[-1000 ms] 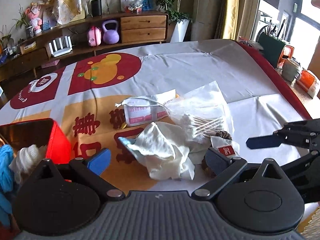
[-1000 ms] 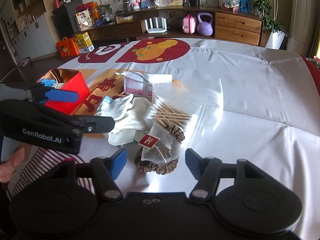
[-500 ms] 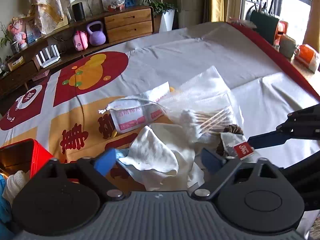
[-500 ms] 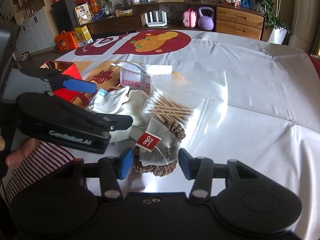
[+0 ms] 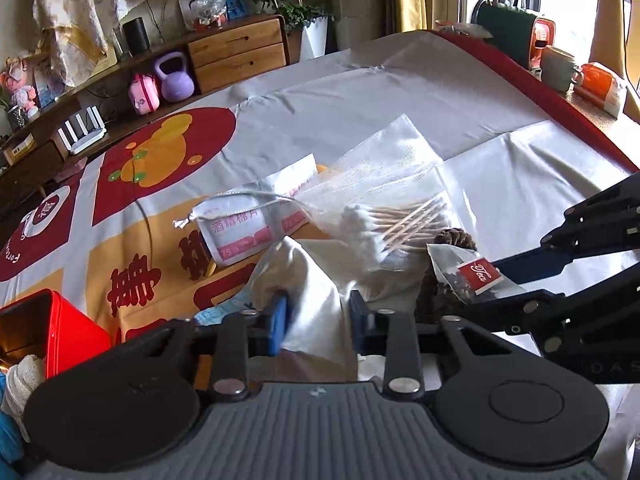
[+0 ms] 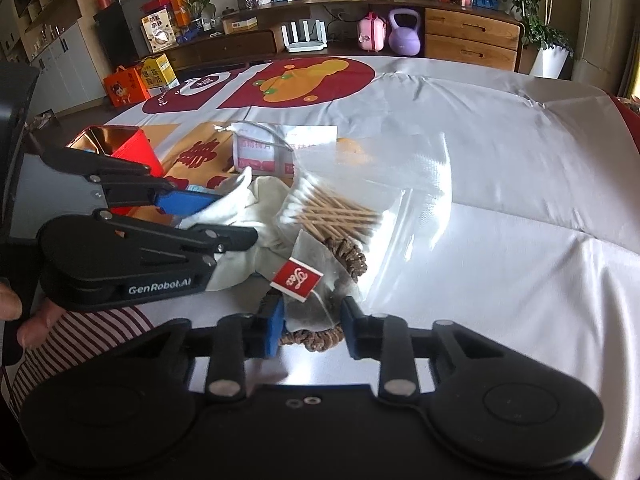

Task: Organize soft objects
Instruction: 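Grasp the white fabric cloth with the left tool while the right tool grasps the red-tagged tea bag, then carry the white cloth with the left tool while the right tool carries the tea bag to the tin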

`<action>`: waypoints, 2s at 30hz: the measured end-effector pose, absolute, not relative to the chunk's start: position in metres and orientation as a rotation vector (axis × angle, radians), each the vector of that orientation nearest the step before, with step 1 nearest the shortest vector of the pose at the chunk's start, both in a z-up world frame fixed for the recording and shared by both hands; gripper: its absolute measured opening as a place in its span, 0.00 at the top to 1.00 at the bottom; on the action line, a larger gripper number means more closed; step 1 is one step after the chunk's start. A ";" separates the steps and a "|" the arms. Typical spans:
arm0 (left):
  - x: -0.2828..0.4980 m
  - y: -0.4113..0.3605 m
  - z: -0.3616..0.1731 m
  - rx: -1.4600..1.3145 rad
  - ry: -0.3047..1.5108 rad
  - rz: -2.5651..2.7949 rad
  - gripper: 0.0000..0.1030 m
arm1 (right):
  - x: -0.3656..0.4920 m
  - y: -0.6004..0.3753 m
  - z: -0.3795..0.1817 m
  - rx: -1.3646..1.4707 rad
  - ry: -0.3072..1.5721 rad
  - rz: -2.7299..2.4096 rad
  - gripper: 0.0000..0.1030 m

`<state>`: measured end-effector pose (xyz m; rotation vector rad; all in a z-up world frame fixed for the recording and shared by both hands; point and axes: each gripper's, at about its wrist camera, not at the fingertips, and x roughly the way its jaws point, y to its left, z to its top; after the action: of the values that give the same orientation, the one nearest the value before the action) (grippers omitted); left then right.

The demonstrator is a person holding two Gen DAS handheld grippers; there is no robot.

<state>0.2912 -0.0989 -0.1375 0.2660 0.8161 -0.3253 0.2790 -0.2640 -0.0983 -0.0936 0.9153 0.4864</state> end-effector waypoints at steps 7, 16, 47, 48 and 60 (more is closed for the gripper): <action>0.289 -0.087 -0.127 0.194 0.825 -0.310 0.91 | 0.274 -0.266 -0.090 -0.076 0.905 0.476 0.89; 0.276 -0.065 -0.097 0.097 0.793 -0.283 0.91 | 0.265 -0.267 -0.070 -0.071 0.876 0.476 0.92; 0.197 0.012 0.006 -0.012 0.704 -0.193 0.91 | 0.204 -0.228 0.013 -0.086 0.805 0.594 0.92; 0.195 0.016 0.009 -0.011 0.702 -0.187 0.91 | 0.203 -0.225 0.014 -0.090 0.805 0.599 0.92; 0.172 0.066 0.042 -0.020 0.646 -0.120 0.91 | 0.201 -0.166 0.031 -0.135 0.790 0.693 0.92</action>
<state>0.1721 0.0662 0.0416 -0.0196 0.6460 -0.1201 0.2012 -0.1662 0.0307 -0.1351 0.7898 0.6933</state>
